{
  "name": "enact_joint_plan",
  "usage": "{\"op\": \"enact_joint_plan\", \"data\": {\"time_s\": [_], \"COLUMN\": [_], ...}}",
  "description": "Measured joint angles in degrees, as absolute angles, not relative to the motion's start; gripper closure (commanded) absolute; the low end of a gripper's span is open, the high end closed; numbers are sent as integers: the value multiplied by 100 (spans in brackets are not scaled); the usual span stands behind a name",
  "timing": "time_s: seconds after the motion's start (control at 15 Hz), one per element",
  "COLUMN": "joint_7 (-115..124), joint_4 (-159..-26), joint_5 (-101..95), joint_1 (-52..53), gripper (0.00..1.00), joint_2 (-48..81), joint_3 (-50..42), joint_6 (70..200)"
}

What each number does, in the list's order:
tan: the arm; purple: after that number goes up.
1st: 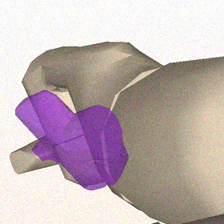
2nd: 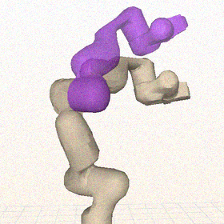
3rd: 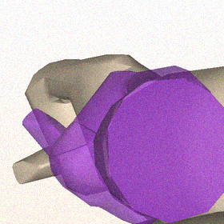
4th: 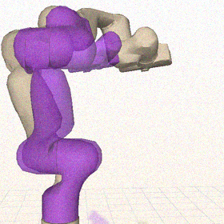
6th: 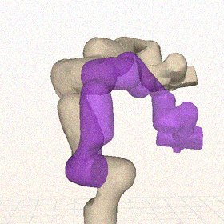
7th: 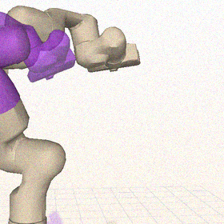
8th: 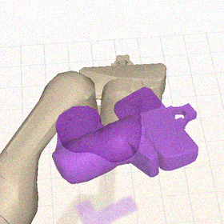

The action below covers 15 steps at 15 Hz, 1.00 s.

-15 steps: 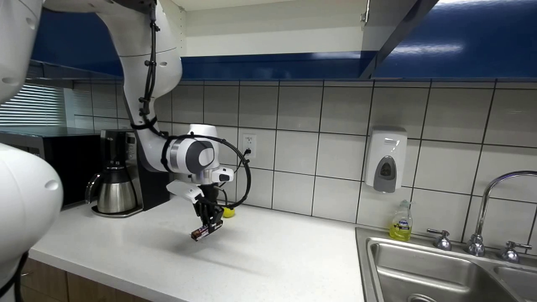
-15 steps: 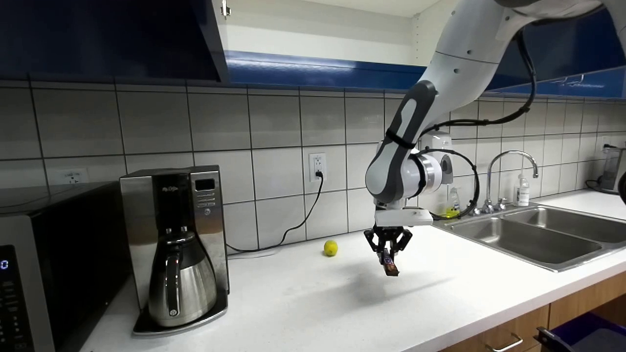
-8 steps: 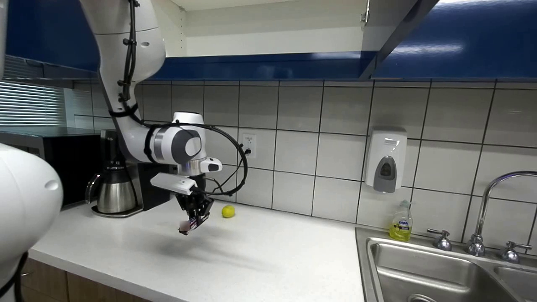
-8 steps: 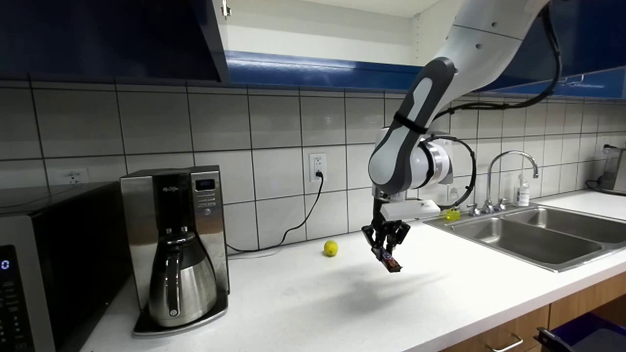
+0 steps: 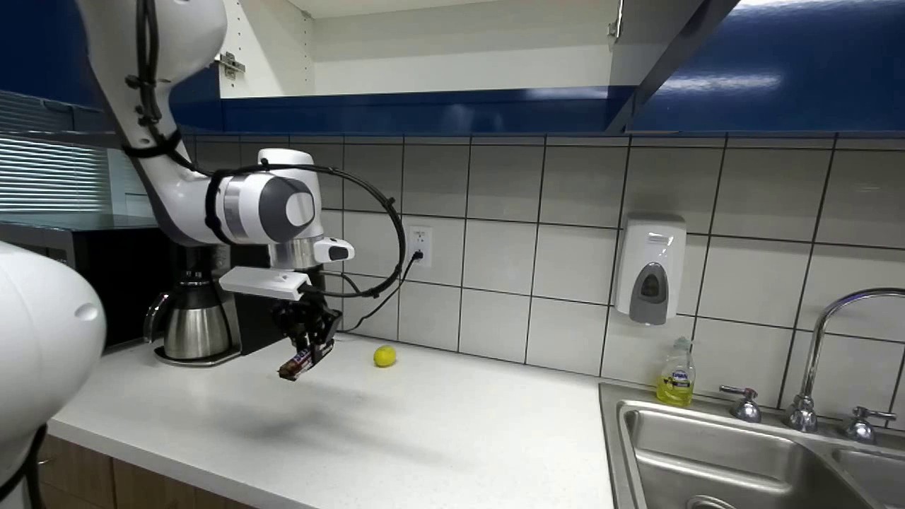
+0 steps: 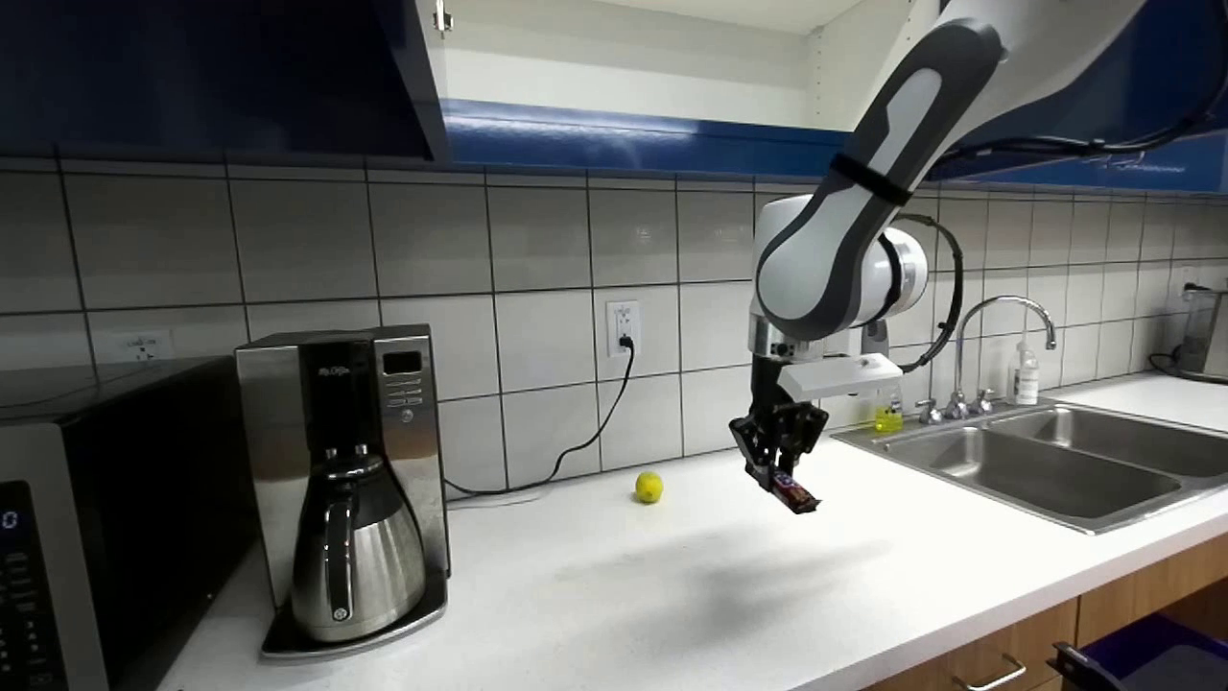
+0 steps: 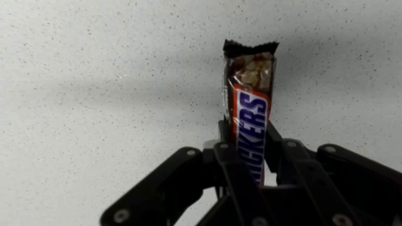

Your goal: Put the candy bar into the cupboard

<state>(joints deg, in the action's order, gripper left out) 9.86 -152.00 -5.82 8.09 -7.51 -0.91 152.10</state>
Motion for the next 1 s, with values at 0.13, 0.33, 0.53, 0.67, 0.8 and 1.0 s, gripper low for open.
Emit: {"op": "enact_joint_plan", "data": {"time_s": [0.13,0.33,0.53,0.67,0.8,1.0], "joint_7": [986,986,986,986,986,986], "joint_4": [-15358,-15448,-15401,-15245,-14979,-14481], "joint_5": [-582,-581,-569,-568,-568,-568], "joint_1": [798,770,764,762,757,691], "gripper": [93,93,93,93,93,93], "joint_2": [-1281,-2162,-3089,-3631,-4027,-4389], "joint_3": [-1,133,241,301,338,391], "joint_6": [14967,14502,13984,13644,13361,13084]}}
